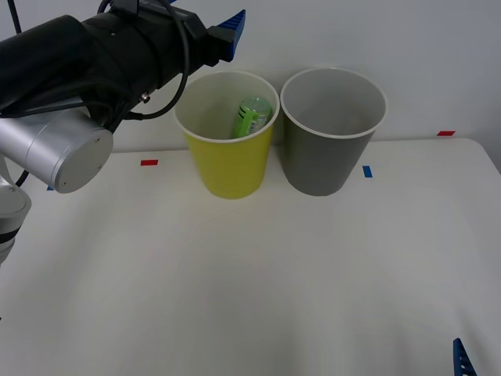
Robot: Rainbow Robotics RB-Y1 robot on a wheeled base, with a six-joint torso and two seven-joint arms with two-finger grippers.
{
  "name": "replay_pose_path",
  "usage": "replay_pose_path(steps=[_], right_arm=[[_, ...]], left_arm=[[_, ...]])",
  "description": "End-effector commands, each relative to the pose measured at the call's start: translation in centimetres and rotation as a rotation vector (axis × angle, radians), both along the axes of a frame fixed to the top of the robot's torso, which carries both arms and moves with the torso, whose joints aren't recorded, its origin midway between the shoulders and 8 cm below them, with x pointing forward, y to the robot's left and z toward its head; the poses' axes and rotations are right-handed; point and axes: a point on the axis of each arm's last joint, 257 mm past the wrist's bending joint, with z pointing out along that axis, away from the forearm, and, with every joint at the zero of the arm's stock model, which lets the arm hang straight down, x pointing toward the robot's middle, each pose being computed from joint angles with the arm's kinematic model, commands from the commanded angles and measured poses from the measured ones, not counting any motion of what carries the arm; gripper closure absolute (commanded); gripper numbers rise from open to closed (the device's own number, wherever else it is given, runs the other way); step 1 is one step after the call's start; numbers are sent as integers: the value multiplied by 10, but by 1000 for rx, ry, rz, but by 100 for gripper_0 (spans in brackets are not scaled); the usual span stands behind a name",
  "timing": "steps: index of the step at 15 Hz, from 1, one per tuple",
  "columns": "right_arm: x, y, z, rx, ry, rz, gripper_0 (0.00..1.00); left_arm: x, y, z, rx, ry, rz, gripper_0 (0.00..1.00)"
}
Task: Put cans in the gray bin and PET bottles in the light green bin.
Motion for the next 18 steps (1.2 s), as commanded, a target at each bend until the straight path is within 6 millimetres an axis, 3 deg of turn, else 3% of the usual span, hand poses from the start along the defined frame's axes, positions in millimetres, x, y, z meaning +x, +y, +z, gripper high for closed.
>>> replay_pose_path(steps=[1, 8, 12, 18], right_arm=[[0, 0, 0, 0, 0, 0, 0], [0, 0, 0, 0, 0, 0, 0], [0, 0, 0, 0, 0, 0, 0], [0, 0, 0, 0, 0, 0, 0]], left_arm=[[-20, 30, -18, -13, 8, 38, 0], [-86, 97, -74, -48, 64, 137, 0], [-103, 118, -107, -80, 97, 166, 0], [-126, 151, -139, -158, 45, 216, 0]])
